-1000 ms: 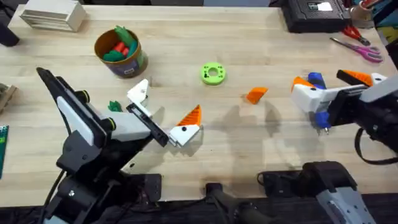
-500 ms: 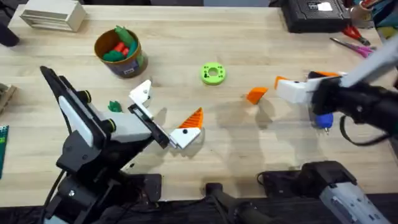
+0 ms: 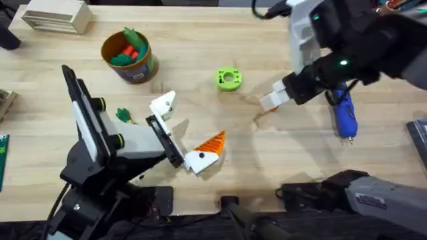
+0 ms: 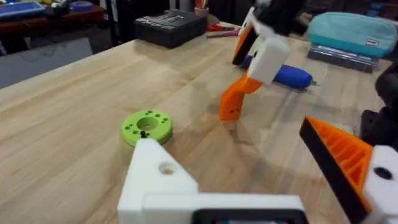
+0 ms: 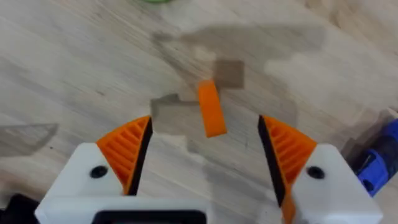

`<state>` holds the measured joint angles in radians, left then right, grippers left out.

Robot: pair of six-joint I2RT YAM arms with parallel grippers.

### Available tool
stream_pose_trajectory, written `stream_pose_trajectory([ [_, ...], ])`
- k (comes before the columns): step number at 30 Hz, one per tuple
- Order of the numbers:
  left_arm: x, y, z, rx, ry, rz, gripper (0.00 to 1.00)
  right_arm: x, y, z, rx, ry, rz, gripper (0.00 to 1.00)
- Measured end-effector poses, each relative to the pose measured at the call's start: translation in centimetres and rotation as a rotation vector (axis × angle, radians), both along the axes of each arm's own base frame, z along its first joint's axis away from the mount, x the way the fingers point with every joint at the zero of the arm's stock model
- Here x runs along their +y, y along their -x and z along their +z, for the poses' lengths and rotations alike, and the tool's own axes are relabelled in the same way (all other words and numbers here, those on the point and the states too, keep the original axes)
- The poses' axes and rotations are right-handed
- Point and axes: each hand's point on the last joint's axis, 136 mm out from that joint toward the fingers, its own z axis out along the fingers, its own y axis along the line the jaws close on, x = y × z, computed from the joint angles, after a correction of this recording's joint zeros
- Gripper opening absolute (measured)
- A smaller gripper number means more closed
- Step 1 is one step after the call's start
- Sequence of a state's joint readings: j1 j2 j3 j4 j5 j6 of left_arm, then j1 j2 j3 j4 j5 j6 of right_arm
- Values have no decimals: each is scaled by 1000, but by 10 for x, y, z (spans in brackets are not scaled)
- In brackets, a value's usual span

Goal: Pick up the gripper from the table and insert it into the empty holder that is missing its gripper. Then pick up a screw, insert it into the mounting hole, and use the screwdriver to tighten it. Finally, clean up the table by picking up the vegetable and placing it into the bucket.

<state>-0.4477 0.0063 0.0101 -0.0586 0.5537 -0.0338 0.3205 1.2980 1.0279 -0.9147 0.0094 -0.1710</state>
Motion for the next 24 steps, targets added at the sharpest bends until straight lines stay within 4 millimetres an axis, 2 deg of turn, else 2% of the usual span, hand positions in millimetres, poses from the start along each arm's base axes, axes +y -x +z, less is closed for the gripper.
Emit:
stream_pose_trajectory([
  [3, -1, 2, 0, 0, 1, -16, 988, -4, -3, -16, 48, 45, 2, 991],
  [11, -2, 4, 0, 1, 1, -27, 987, -4, -5, -31, 88, 81, 63, 991],
  [14, -2, 4, 0, 1, 1, -27, 987, -4, -6, -35, 96, 93, 86, 931],
  [15, -2, 4, 0, 1, 1, -27, 987, -4, -7, -36, 95, 94, 89, 886],
  [16, -2, 4, 0, 1, 1, -27, 987, -4, -9, -36, 85, 97, 101, 723],
  [17, -2, 4, 0, 1, 1, -27, 987, -3, -11, -35, 75, 97, 108, 493],
  [20, -2, 4, 0, 1, 1, -27, 987, -3, -12, -35, 71, 97, 111, 131],
  [21, -3, 4, 0, 1, 1, -28, 987, -4, -12, -35, 71, 98, 108, 42],
  [24, -2, 4, 0, 1, 1, -27, 987, -4, -11, -34, 76, 101, 108, 19],
])
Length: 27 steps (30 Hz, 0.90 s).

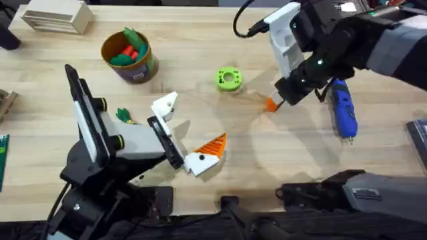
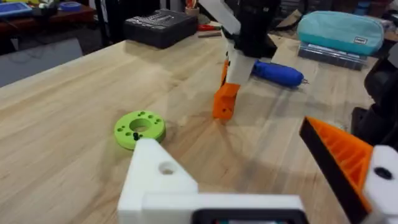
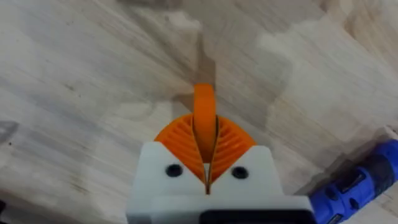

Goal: Pick up the gripper from the table and insert it into the empty holder that is missing its gripper. Then pick up a screw, insert it into the mounting hole, and use the screwdriver to tighten it. Finally, clean up the table by picking up the vegetable and placing it into the bucket.

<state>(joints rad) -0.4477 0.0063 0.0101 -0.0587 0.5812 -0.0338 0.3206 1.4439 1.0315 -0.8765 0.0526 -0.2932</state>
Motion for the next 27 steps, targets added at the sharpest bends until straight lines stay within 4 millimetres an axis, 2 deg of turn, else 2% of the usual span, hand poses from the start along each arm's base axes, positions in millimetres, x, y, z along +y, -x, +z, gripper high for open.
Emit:
stream_pose_trajectory([
  [4, 0, 0, 0, 0, 0, 0, 987, -4, 11, 2, 36, 13, 0, 18],
  [5, 0, 0, 0, 0, 0, -1, 987, -5, 14, 13, 6, 2, 0, 18],
  [6, 0, 0, 0, 0, 0, -2, 987, -3, 9, 41, -93, -38, -2, 18],
  [10, 0, 0, 0, 0, 0, -2, 987, 3, 13, 81, -214, -172, -15, 18],
  [11, 0, 0, 0, 0, 0, -2, 987, 9, 18, 106, -265, -331, -47, 18],
  [12, 0, 0, 0, 0, 0, -2, 987, 11, 18, 113, -275, -387, -56, 18],
  [13, 0, 0, 0, 0, 0, -2, 987, 22, 14, 123, -286, -580, -74, 18],
  [17, 0, 0, 0, 0, 0, -2, 987, 43, 6, 114, -226, -813, -102, 17],
  [22, 0, 0, 0, 0, 0, -2, 987, 75, 8, 97, -12, -1026, -162, 17],
  [25, 0, 0, 0, 0, 0, -2, 987, 136, 28, 92, 418, -1269, -112, 17],
  [27, 0, 0, 0, 0, 0, -2, 987, 145, 32, 88, 510, -1291, -118, 17],
])
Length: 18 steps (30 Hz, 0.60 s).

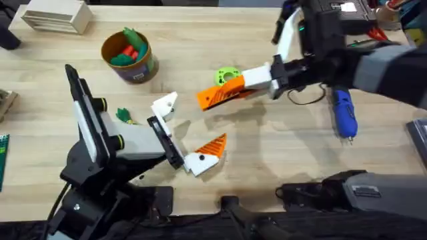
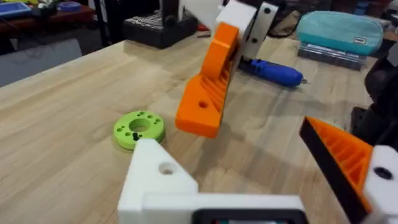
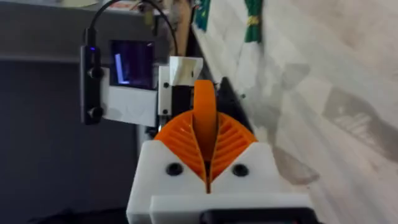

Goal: Pick up the gripper from the table and insert it into the empty holder that is missing its gripper. Then pick up a screw, insert it into the mounting hole, and use the screwdriver to tighten it. Finally, clean up the table by picking up the vegetable and placing it into the bucket.

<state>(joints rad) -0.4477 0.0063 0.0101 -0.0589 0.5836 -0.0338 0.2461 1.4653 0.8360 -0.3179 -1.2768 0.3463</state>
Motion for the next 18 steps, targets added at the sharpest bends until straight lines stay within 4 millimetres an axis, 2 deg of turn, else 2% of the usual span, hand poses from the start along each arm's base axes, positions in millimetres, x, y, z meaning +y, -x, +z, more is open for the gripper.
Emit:
stream_pose_trajectory([
  [7, 0, 0, 0, 0, 0, 0, 988, 22, 11, -10, 150, -53, 94, 16],
  [18, 0, 0, 0, 0, 0, 0, 987, 50, 15, 2, 141, -70, 153, 16],
])
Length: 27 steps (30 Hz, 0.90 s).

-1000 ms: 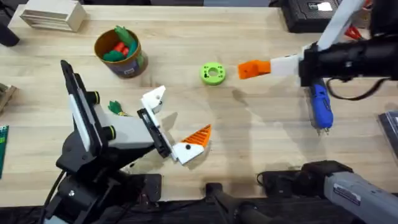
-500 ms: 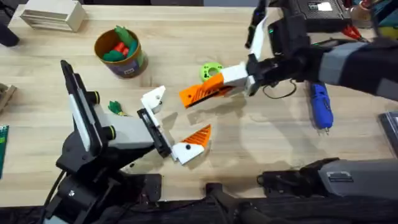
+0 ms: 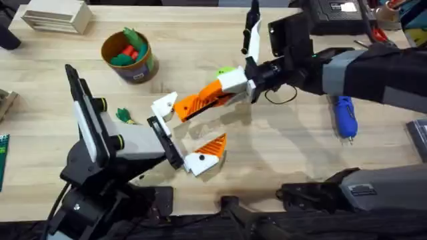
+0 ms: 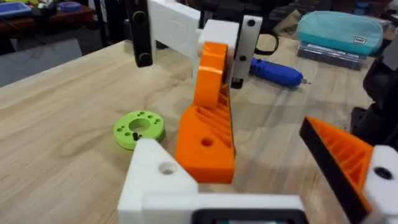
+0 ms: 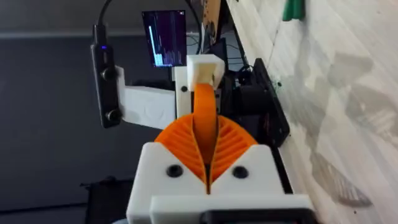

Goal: Pick up the gripper from the table and insert it into the empty holder that is missing its gripper. Then pick up a screw, insert it into the mounting hole, and use the screwdriver to tighten it. Finally, clean up the table by picking up the vegetable and placing it into the bucket.

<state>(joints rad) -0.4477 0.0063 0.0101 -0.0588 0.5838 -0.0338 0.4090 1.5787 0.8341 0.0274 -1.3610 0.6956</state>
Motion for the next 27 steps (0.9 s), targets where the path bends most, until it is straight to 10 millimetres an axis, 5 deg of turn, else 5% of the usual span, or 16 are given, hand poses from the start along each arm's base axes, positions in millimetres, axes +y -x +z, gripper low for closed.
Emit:
stream_pose_trajectory([
  [15, 2, -3, 0, 5, 1, 22, 988, 16, -16, -6, 20, 17, -37, 16],
  [18, 2, -4, -1, 25, 12, 25, 987, 36, -9, -13, 30, 5, 12, 15],
  [27, 3, -5, 0, 27, 14, 35, 987, 41, -11, -12, 22, 7, 3, 15],
])
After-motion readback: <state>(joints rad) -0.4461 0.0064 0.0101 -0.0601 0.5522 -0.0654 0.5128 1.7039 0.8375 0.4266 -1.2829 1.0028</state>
